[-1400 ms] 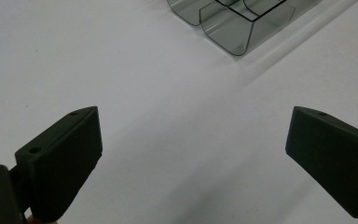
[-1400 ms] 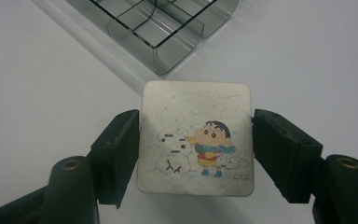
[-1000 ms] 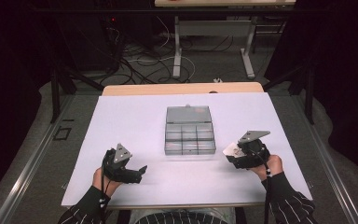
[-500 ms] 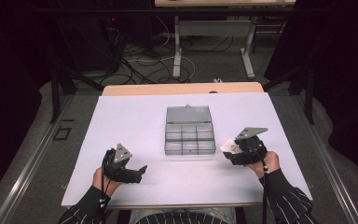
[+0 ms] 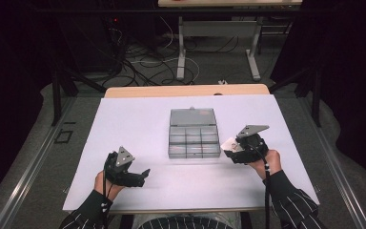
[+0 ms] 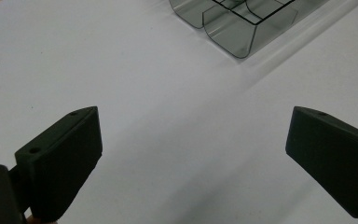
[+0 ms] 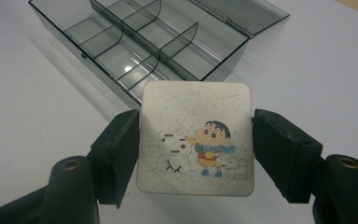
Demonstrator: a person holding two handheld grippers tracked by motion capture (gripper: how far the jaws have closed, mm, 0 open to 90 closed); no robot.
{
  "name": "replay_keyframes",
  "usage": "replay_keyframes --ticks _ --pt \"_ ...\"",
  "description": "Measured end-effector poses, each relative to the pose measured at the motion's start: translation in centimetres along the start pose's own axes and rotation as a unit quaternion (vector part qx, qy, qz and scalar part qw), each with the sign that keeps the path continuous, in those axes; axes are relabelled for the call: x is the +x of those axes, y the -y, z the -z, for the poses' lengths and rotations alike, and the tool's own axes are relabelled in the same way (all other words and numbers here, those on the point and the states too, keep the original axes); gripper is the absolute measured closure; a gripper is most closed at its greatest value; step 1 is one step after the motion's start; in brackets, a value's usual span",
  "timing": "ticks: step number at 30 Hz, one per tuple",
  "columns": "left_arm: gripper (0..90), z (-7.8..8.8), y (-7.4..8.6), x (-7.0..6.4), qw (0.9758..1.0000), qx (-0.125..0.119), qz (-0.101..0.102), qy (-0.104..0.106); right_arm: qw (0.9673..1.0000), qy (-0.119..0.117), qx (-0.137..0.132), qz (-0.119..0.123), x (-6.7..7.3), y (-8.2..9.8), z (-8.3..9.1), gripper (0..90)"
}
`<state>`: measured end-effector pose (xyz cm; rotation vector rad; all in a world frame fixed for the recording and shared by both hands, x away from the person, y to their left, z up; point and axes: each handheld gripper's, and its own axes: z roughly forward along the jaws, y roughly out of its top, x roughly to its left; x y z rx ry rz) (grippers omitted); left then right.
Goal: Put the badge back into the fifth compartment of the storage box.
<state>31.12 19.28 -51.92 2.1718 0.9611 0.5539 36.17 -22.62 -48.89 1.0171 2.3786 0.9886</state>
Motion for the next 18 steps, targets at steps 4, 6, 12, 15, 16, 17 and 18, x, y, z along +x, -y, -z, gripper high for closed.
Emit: replay_keyframes --ticks 4,6,12,15,16,17,18 --pt "3.3 0.0 0.0 0.0 1.0000 0.002 -0.001 0.000 1.0000 0.000 -0.002 0.004 0.2 -0.5 -0.4 33.1" --pt "3.3 0.1 0.0 0.0 1.0000 0.001 -0.001 -0.001 1.0000 -0.003 0.000 0.007 0.3 -0.9 -0.7 33.0" --pt "3.3 0.1 0.0 0.0 1.0000 -0.002 0.004 -0.001 0.9999 -0.005 -0.003 0.015 0.6 -1.7 -1.3 33.0" --pt "3.2 0.1 0.0 0.0 1.0000 -0.003 0.002 0.000 0.9999 -0.007 -0.002 0.016 0.7 -2.0 -1.6 33.0" --pt "3.2 0.0 0.0 0.0 1.0000 -0.003 0.002 0.000 0.9998 -0.006 -0.004 0.016 0.8 -2.1 -1.7 33.0" --pt "3.2 0.1 0.0 0.0 1.0000 -0.002 0.002 -0.001 0.9998 -0.009 -0.001 0.016 0.8 -2.2 -1.8 33.1" --pt "3.2 0.1 0.0 0.0 1.0000 -0.001 0.002 -0.001 0.9998 -0.007 -0.004 0.018 0.8 -2.3 -1.9 33.0"
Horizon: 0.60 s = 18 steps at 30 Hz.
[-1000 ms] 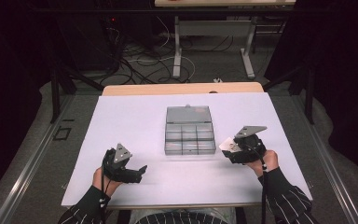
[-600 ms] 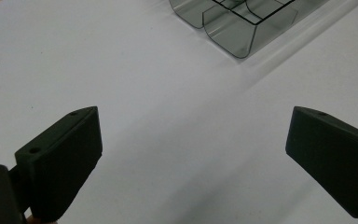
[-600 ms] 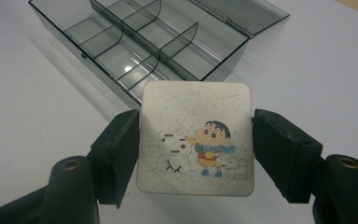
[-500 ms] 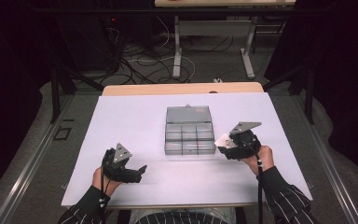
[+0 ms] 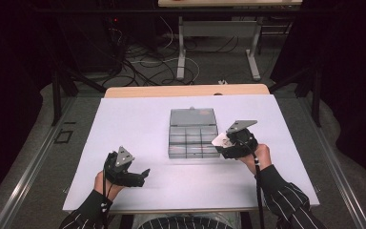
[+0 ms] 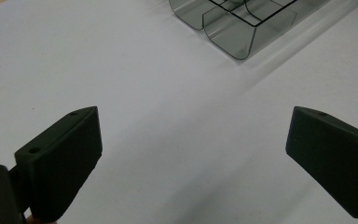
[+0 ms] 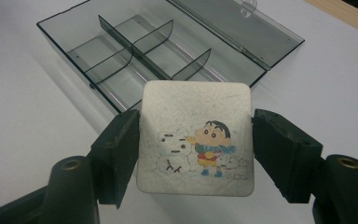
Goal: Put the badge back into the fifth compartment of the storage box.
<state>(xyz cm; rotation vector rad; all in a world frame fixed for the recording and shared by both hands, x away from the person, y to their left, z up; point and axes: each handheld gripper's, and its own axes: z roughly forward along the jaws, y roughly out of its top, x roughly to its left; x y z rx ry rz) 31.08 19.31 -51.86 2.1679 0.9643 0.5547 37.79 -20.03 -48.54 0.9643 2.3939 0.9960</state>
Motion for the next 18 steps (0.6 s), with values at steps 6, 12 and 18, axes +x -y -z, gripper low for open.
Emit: replay_keyframes --ticks 6,12,18 --pt "3.2 0.0 0.0 0.0 1.0000 -0.002 0.003 0.000 1.0000 -0.003 0.003 0.004 0.1 -0.5 -0.5 33.0" --pt "3.2 0.0 0.0 0.0 1.0000 -0.002 0.003 0.000 1.0000 -0.004 0.002 0.003 0.1 -0.8 -0.9 33.0" --pt "3.2 0.0 0.0 0.0 1.0000 -0.002 0.003 0.000 0.9999 -0.006 0.003 0.009 0.2 -1.3 -1.4 33.0"
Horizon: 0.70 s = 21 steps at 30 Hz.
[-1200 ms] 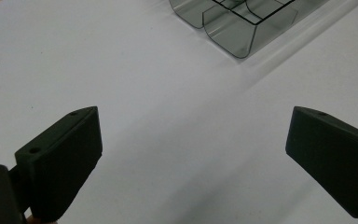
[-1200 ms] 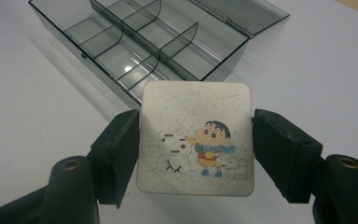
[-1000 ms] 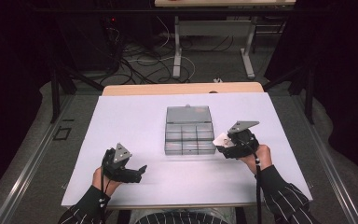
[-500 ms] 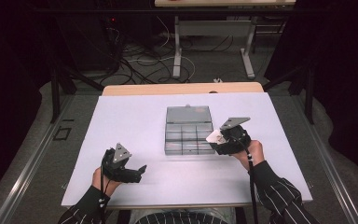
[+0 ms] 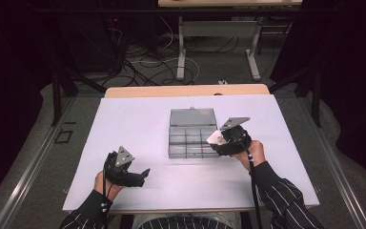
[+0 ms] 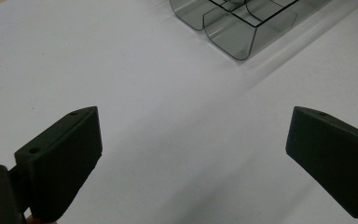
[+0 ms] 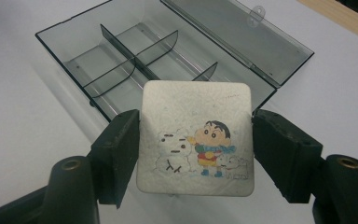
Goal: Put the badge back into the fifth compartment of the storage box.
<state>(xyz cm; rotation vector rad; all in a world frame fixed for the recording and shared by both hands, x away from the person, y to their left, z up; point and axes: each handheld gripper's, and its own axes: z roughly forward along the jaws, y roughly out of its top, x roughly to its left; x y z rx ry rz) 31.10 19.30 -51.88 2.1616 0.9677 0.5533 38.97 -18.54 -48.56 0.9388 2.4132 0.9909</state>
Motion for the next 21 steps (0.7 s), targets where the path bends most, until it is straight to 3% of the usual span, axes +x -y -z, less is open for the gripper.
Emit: replay_keyframes --ticks 21 --pt "3.1 0.0 0.0 0.0 1.0000 0.001 -0.002 0.000 0.9998 -0.008 -0.001 0.016 0.7 -1.4 -1.5 33.0"
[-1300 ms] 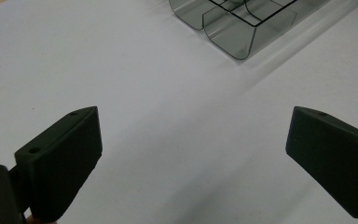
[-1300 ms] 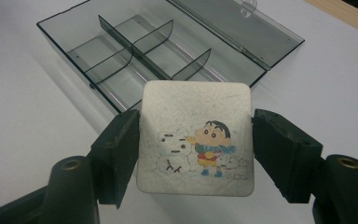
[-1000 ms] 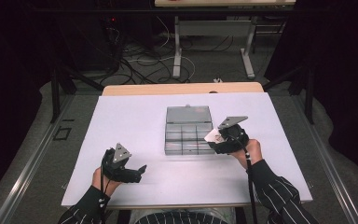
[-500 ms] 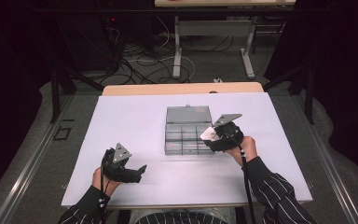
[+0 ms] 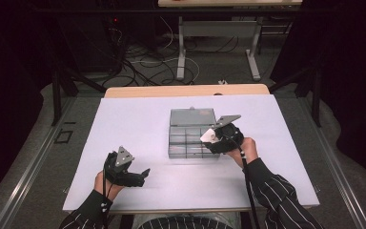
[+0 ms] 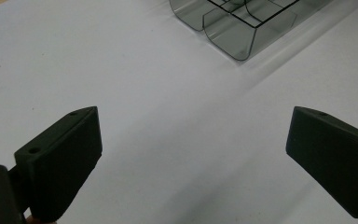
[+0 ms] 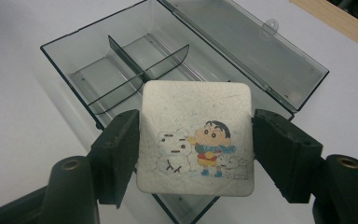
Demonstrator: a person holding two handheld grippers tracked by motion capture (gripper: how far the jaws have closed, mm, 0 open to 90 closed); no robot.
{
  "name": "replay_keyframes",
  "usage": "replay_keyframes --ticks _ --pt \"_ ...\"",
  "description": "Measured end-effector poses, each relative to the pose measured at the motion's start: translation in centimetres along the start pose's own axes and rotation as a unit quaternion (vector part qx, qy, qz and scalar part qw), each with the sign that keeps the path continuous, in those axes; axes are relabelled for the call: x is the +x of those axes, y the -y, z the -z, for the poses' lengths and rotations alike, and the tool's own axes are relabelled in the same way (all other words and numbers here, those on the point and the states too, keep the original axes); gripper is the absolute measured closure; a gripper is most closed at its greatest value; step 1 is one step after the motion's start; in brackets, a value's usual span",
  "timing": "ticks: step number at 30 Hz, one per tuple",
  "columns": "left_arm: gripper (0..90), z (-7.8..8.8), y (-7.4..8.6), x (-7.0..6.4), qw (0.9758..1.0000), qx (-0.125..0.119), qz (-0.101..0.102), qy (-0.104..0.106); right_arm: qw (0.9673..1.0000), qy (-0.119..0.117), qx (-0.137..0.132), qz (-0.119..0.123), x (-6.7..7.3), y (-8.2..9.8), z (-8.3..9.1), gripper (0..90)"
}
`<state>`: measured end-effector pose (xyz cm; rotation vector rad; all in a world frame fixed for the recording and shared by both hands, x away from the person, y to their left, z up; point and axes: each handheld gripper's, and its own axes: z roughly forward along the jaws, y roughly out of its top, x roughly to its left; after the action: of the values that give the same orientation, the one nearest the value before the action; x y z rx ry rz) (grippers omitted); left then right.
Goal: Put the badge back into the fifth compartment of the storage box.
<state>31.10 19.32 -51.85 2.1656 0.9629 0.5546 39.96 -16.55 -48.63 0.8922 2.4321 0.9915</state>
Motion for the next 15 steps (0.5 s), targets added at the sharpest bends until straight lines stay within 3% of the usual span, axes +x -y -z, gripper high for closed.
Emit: replay_keyframes --ticks 4,6,9,15 --pt "3.1 0.00 0.00 0.00 1.0000 0.000 0.000 0.000 1.0000 -0.002 0.006 0.003 0.15 -0.28 -0.18 33.0" --pt "3.1 -0.02 0.00 -0.01 1.0000 0.000 0.000 0.000 0.9999 -0.003 -0.011 0.002 0.26 -0.33 -0.56 33.0" --pt "3.1 -0.02 -0.01 -0.02 1.0000 0.000 0.001 0.000 1.0000 -0.002 0.005 0.006 0.30 -0.58 -0.55 33.0" --pt "3.1 -0.02 -0.02 -0.02 1.0000 -0.001 0.001 0.001 1.0000 -0.005 0.002 0.007 0.41 -0.89 -0.89 33.0"
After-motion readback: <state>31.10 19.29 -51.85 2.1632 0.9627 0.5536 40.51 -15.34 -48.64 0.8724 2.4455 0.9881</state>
